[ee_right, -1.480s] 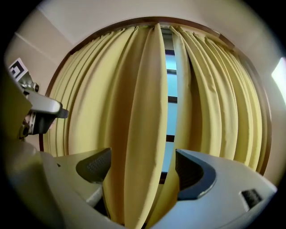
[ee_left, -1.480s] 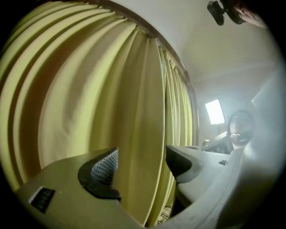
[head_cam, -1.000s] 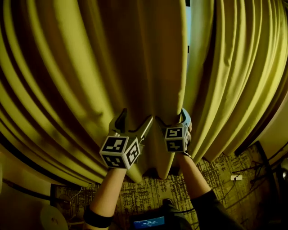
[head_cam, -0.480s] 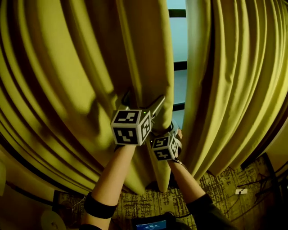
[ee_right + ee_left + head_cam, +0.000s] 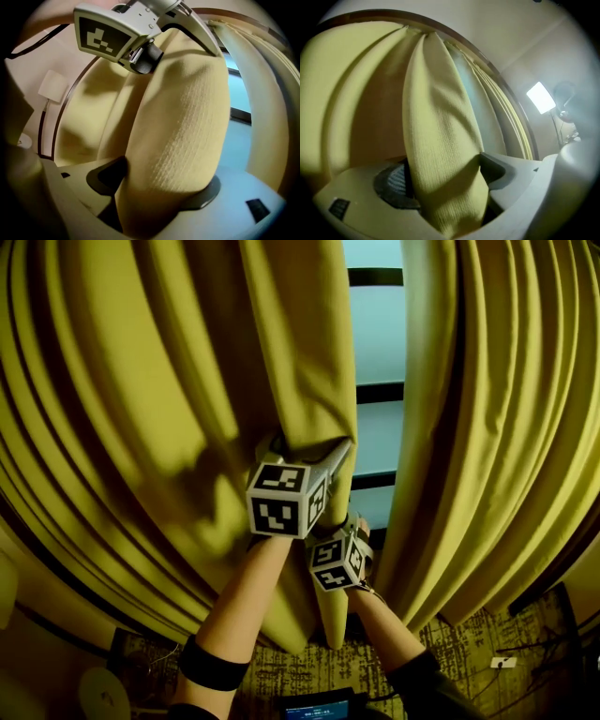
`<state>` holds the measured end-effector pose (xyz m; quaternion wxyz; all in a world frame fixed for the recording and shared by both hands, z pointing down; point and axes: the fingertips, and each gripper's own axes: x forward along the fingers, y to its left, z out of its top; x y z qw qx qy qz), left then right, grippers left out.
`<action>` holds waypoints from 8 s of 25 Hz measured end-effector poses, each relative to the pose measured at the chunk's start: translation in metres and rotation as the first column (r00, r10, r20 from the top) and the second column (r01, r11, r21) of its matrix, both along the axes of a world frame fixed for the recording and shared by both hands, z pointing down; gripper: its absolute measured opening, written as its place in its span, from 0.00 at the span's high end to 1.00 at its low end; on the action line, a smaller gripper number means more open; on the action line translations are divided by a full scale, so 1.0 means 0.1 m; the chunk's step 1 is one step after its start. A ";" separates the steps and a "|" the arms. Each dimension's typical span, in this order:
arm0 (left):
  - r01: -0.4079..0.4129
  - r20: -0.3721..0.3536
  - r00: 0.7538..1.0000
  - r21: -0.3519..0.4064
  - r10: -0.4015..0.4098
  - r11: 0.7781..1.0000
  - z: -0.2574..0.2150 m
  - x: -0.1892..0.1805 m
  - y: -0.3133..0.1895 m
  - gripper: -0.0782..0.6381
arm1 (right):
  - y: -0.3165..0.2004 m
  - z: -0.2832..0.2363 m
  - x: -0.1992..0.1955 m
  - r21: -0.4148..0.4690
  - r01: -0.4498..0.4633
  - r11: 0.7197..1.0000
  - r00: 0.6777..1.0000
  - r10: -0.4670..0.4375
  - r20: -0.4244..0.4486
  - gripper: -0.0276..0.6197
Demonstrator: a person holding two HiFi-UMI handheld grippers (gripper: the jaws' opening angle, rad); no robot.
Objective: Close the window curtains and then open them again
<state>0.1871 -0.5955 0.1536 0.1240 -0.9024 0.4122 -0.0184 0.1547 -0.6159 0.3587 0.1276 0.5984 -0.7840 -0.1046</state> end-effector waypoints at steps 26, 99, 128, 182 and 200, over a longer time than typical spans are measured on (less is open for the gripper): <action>0.251 -0.268 0.930 -0.036 -0.252 0.967 -0.15 -2.85 -0.07 0.89 | 0.04 -0.07 -2.62 0.048 0.306 0.951 0.951 -0.303 -0.053 0.88; 0.305 -0.419 0.861 -0.026 -0.287 0.952 -0.20 -10.18 -0.51 0.88 | -0.31 -0.13 -10.04 0.026 0.517 0.856 0.847 -0.506 -0.162 0.89; 0.214 -0.444 0.872 -0.029 -0.204 0.976 -0.11 -11.45 -0.35 0.88 | -0.08 -0.06 -11.32 -0.005 0.510 0.860 0.849 -0.504 -0.158 0.89; 0.246 0.006 0.957 -0.544 -0.290 0.802 4.15 -8.45 3.23 0.70 | 3.68 2.57 -5.24 -0.504 -0.059 0.862 0.971 0.166 0.172 0.83; 0.305 0.108 0.947 -0.609 -0.304 0.733 4.83 -9.19 3.71 0.90 | 4.36 3.00 -5.48 -0.594 -0.137 0.792 0.949 0.278 0.152 0.93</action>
